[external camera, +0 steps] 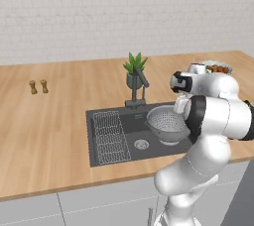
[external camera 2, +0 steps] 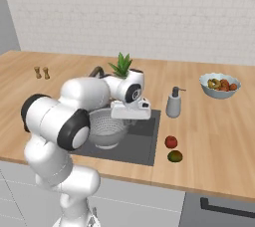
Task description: Put the colander in the sink, put the mango, apple in the colander, and turn on the sink faucet and pour water over the colander.
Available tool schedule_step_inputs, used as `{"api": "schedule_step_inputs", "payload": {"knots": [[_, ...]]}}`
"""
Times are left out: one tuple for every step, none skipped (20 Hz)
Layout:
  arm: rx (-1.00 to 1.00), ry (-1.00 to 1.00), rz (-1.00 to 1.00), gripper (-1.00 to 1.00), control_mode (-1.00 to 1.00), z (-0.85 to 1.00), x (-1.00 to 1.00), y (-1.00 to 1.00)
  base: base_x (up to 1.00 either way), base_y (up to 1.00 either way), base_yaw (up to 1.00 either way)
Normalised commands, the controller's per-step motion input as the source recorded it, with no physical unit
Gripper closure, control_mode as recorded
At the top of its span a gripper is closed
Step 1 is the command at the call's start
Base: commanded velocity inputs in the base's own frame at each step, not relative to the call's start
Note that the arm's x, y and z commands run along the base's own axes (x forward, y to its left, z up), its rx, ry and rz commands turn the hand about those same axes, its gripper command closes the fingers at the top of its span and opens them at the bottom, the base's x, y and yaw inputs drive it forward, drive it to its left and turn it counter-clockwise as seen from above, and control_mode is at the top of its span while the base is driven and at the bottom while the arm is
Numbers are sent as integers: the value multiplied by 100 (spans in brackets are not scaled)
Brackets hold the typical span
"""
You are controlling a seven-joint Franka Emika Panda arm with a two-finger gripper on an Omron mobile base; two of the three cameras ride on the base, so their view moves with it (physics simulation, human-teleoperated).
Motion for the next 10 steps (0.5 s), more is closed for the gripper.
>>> {"api": "schedule_step_inputs", "payload": {"knots": [[21,0,7,100,-100,-42,63,0,0,0,0],[23,0,7,100,-100,-40,62,0,0,0,0],[25,2,6,100,-100,-42,63,0,0,0,0],[26,1,3,100,-100,-37,68,0,0,0,0],[25,1,1,100,-100,-37,70,3,0,0,0],[25,1,0,100,-100,-32,71,2,0,0,0],[25,6,0,100,-100,-34,71,0,0,0,0],[22,8,0,100,-100,-32,68,0,0,0,0],[19,9,0,100,-100,-38,64,5,0,0,0],[12,15,0,100,-100,-42,41,9,0,0,0]]}}
